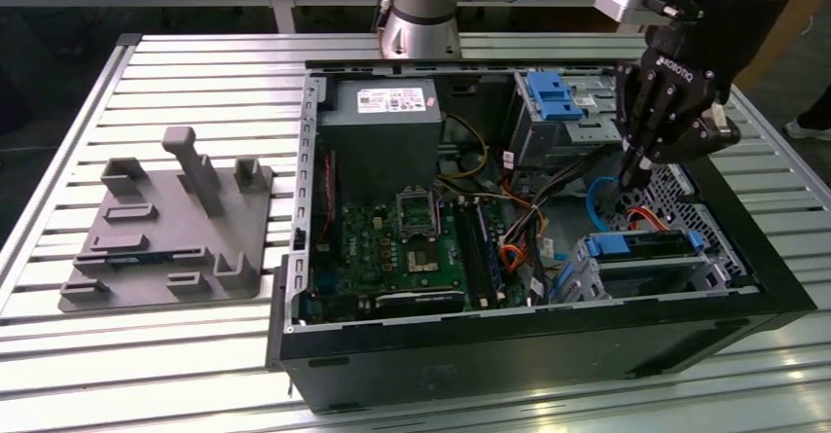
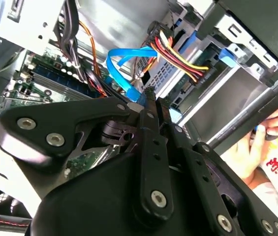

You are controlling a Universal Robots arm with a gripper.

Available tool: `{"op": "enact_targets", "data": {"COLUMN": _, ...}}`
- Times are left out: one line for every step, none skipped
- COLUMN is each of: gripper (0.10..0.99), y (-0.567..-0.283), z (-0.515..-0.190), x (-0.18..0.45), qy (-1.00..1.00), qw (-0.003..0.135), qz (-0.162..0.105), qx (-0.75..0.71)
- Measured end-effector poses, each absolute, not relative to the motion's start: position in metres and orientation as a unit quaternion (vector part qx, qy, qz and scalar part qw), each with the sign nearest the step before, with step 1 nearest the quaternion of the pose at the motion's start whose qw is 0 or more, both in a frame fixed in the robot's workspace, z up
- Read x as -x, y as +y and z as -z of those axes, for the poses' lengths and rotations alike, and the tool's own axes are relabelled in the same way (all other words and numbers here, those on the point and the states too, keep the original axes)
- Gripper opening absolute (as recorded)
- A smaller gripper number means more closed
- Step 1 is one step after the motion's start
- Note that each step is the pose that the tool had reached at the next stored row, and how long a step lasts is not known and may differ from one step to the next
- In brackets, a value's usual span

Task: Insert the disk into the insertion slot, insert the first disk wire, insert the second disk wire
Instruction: 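Insert the second disk wire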

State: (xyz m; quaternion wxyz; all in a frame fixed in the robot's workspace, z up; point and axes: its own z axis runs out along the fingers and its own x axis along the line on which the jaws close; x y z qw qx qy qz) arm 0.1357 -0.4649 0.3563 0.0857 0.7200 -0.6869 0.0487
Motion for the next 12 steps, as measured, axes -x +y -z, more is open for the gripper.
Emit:
{"op": "enact_targets", "data": {"gripper": 0.161, "y": -0.466, "z": -0.357, "x": -0.136, "qy": -0.687, "qw": 0.086, "qz": -0.048, "qx": -0.72}}
{"op": "enact_targets", "data": {"gripper": 0.161, "y": -0.467, "z": -0.358, "x": -0.137, "qy": -0.687, "qw": 0.088, "qz": -0.046, "qx": -0.72}}
{"op": "enact_targets", "data": {"gripper": 0.161, "y": -0.468, "z": -0.359, "x": -0.138, "qy": -0.686, "qw": 0.09, "qz": -0.045, "qx": -0.72}}
{"op": "enact_targets", "data": {"gripper": 0.161, "y": -0.469, "z": -0.359, "x": -0.138, "qy": -0.686, "qw": 0.09, "qz": -0.044, "qx": -0.72}}
{"op": "enact_targets", "data": {"gripper": 0.161, "y": -0.471, "z": -0.359, "x": -0.138, "qy": -0.687, "qw": 0.09, "qz": -0.044, "qx": -0.72}}
{"op": "enact_targets", "data": {"gripper": 0.161, "y": -0.472, "z": -0.359, "x": -0.139, "qy": -0.687, "qw": 0.089, "qz": -0.043, "qx": -0.72}}
{"op": "enact_targets", "data": {"gripper": 0.161, "y": -0.473, "z": -0.359, "x": -0.139, "qy": -0.687, "qw": 0.087, "qz": -0.041, "qx": -0.72}}
{"op": "enact_targets", "data": {"gripper": 0.161, "y": -0.474, "z": -0.359, "x": -0.139, "qy": -0.687, "qw": 0.084, "qz": -0.038, "qx": -0.721}}
{"op": "enact_targets", "data": {"gripper": 0.161, "y": -0.476, "z": -0.359, "x": -0.139, "qy": -0.687, "qw": 0.082, "qz": -0.036, "qx": -0.721}}
{"op": "enact_targets", "data": {"gripper": 0.161, "y": -0.477, "z": -0.359, "x": -0.139, "qy": -0.687, "qw": 0.079, "qz": -0.034, "qx": -0.721}}
{"op": "enact_targets", "data": {"gripper": 0.161, "y": -0.479, "z": -0.359, "x": -0.139, "qy": -0.687, "qw": 0.077, "qz": -0.032, "qx": -0.721}}
{"op": "enact_targets", "data": {"gripper": 0.161, "y": -0.48, "z": -0.359, "x": -0.139, "qy": -0.687, "qw": 0.075, "qz": -0.03, "qx": -0.722}}
